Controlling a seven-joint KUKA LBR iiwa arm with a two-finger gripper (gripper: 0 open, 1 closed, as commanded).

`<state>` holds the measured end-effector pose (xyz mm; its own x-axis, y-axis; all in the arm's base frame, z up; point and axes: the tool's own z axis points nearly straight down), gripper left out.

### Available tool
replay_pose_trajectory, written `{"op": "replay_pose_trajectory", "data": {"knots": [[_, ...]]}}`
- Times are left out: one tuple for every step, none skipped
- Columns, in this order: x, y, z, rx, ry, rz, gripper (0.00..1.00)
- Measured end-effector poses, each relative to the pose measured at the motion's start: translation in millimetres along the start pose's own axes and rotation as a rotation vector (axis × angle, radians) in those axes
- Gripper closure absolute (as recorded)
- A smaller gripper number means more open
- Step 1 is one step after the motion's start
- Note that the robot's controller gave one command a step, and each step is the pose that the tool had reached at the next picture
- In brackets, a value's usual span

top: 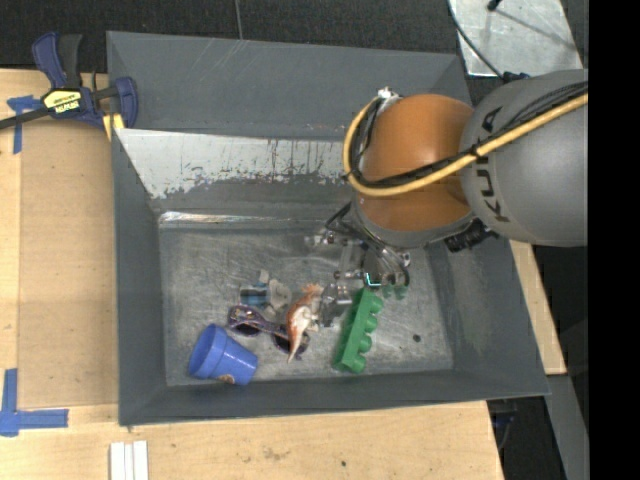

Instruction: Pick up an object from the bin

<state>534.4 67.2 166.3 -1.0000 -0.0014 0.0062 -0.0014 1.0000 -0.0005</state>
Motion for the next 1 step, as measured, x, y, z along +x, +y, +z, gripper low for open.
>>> {"op": "replay_pose_trajectory", "data": {"knots": [[-1.8,-0.1,-4.6,-0.001,-0.008,0.002,0.0]]}}
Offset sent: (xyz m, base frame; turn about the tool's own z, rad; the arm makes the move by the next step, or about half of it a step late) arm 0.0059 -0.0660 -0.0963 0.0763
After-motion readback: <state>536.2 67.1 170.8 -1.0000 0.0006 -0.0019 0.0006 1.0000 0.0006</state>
